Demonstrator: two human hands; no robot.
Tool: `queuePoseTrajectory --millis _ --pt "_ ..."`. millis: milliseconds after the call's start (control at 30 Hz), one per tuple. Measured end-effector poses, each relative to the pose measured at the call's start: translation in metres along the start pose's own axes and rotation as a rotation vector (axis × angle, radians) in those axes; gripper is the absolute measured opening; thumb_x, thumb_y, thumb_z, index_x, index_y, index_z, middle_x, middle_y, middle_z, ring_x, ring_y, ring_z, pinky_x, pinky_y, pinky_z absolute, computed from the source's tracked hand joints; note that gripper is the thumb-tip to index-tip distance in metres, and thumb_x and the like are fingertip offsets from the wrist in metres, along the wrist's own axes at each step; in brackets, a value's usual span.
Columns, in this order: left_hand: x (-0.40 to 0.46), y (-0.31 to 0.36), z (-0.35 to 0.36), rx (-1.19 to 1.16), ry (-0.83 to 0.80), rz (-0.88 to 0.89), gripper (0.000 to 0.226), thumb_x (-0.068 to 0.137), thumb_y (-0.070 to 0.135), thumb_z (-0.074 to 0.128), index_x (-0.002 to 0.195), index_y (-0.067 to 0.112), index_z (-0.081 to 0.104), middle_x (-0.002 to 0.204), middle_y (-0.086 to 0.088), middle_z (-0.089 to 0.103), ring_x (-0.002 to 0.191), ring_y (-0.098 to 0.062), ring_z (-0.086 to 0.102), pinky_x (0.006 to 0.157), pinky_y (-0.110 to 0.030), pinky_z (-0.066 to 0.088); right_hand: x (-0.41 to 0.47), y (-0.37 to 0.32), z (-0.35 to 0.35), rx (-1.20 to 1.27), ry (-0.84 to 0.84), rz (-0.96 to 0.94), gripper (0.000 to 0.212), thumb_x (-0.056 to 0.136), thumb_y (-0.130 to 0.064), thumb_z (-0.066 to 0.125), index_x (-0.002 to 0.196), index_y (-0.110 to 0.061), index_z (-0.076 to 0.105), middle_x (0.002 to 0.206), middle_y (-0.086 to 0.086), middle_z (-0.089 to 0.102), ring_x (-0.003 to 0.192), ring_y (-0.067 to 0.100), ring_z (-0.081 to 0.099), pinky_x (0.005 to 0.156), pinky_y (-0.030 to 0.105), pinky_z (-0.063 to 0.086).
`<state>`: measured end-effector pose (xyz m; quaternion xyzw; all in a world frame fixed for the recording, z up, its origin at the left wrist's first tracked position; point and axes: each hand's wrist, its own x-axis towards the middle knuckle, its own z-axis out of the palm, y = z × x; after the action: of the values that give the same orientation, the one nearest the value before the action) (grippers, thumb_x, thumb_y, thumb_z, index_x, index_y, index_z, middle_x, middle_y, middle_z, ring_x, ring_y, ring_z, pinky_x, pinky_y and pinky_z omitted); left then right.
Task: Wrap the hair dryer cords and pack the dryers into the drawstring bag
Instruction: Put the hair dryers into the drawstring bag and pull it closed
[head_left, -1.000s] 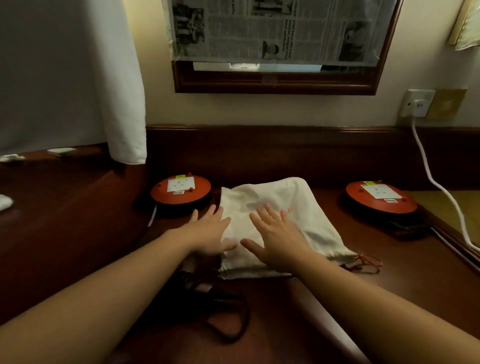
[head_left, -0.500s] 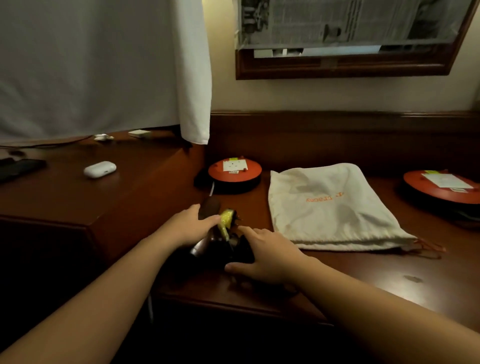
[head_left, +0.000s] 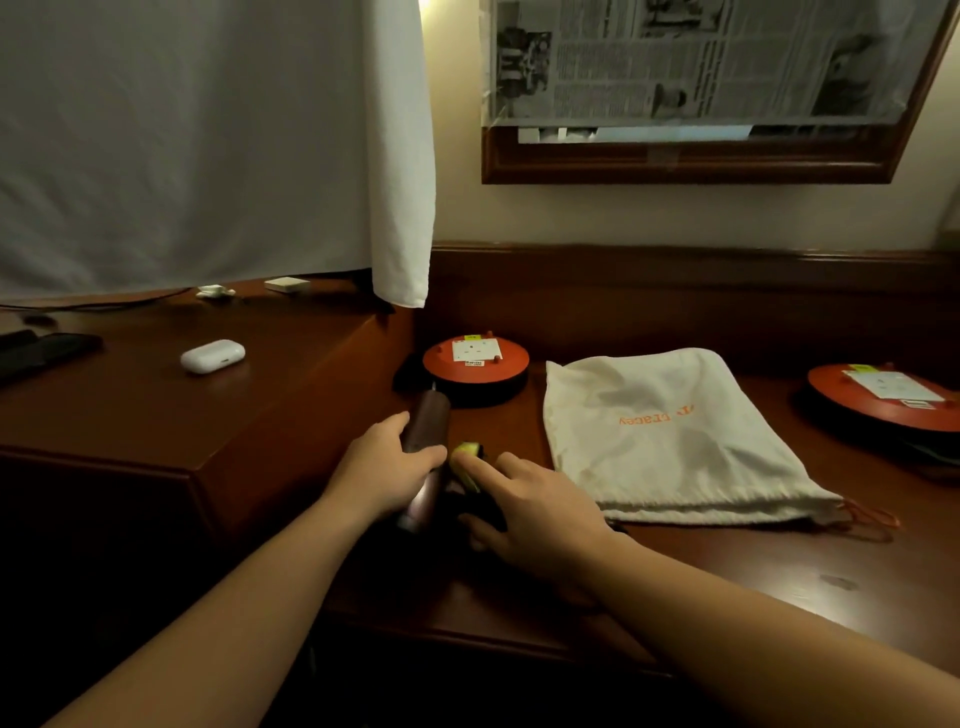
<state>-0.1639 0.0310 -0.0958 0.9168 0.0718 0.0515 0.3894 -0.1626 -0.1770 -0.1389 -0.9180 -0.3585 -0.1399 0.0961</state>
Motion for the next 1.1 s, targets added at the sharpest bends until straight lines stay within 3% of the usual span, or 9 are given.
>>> queuePoseTrajectory --millis 233,400,500,567,667,800,867,967,1100 --pt "-0.003 0.039 0.001 -0.19 0.078 0.217 0.074 0.089 0.041 0.075 0.154 0.027 0.041 0.15 0.002 0.049 0.125 -0.02 0.055 0.084 -0.027 0.045 -0.018 0.034 -0.043 -0.153 0.231 -0.059 0.066 0.098 -0.055 0.045 0.155 -0.024 0.033 0.1 0.006 0.059 0.074 0.024 0.057 0.051 0.036 0.045" --pt "-0.003 0.064 0.033 -0.417 -0.045 0.3 0.059 0.094 0.046 0.063 0.149 0.029 0.046 0.141 0.009 0.056 0.127 -0.013 0.055 0.107 -0.041 0.047 -0.063 0.078 -0.072 -0.231 0.253 -0.017 0.066 0.097 -0.052 0.052 0.154 -0.023 0.036 0.1 0.007 0.061 0.075 0.028 0.059 0.051 0.038 0.047" --pt "0.006 0.07 0.066 -0.502 -0.096 0.237 0.035 0.095 0.037 0.052 0.127 0.027 0.062 0.124 0.004 0.067 0.118 -0.014 0.061 0.108 -0.047 0.047 -0.099 0.103 -0.077 -0.261 0.206 0.037 0.068 0.098 -0.054 0.051 0.157 -0.024 0.034 0.107 0.006 0.061 0.078 0.026 0.061 0.052 0.037 0.049" --pt "0.01 0.074 0.09 -0.359 -0.115 0.268 0.02 0.098 0.024 0.052 0.112 0.026 0.066 0.114 0.005 0.068 0.11 -0.012 0.062 0.1 -0.039 0.051 -0.124 0.117 -0.08 -0.296 0.201 0.07 0.068 0.098 -0.054 0.052 0.156 -0.024 0.037 0.105 0.004 0.061 0.076 0.024 0.06 0.052 0.032 0.043" --pt "0.014 0.075 0.123 -0.033 -0.18 0.45 0.02 0.097 0.022 0.062 0.116 0.025 0.069 0.113 0.005 0.069 0.103 -0.009 0.059 0.081 -0.023 0.047 -0.155 0.134 -0.082 -0.322 0.201 0.102 0.066 0.097 -0.055 0.052 0.154 -0.023 0.042 0.105 0.003 0.061 0.077 0.022 0.061 0.053 0.027 0.041" --pt "0.021 0.076 0.15 0.362 -0.281 0.633 0.033 0.09 0.048 0.067 0.12 0.034 0.066 0.121 0.009 0.059 0.116 -0.016 0.044 0.098 -0.042 0.041 -0.183 0.153 -0.081 -0.303 0.171 0.124 0.068 0.097 -0.055 0.055 0.156 -0.027 0.036 0.107 0.0 0.062 0.079 0.02 0.061 0.052 0.031 0.051" --pt "0.022 0.08 0.158 0.465 -0.305 0.65 0.032 0.091 0.049 0.064 0.12 0.034 0.065 0.121 0.007 0.057 0.116 -0.016 0.044 0.1 -0.043 0.039 -0.192 0.157 -0.081 -0.293 0.164 0.127 0.069 0.097 -0.055 0.055 0.157 -0.027 0.035 0.105 -0.001 0.062 0.079 0.017 0.06 0.053 0.027 0.049" --pt "0.025 0.081 0.164 0.457 -0.289 0.665 0.022 0.097 0.035 0.063 0.115 0.027 0.07 0.115 0.003 0.064 0.11 -0.019 0.057 0.095 -0.037 0.046 -0.198 0.161 -0.078 -0.275 0.155 0.124 0.072 0.097 -0.055 0.06 0.158 -0.027 0.036 0.104 -0.002 0.061 0.078 0.015 0.059 0.053 0.026 0.048" --pt "0.034 0.081 0.159 0.197 -0.33 0.576 0.012 0.095 0.023 0.069 0.104 0.022 0.078 0.102 0.006 0.073 0.093 -0.009 0.066 0.089 -0.03 0.054 -0.202 0.162 -0.073 -0.242 0.135 0.067 0.074 0.097 -0.053 0.061 0.16 -0.026 0.033 0.11 -0.001 0.063 0.083 0.017 0.062 0.059 0.032 0.055"
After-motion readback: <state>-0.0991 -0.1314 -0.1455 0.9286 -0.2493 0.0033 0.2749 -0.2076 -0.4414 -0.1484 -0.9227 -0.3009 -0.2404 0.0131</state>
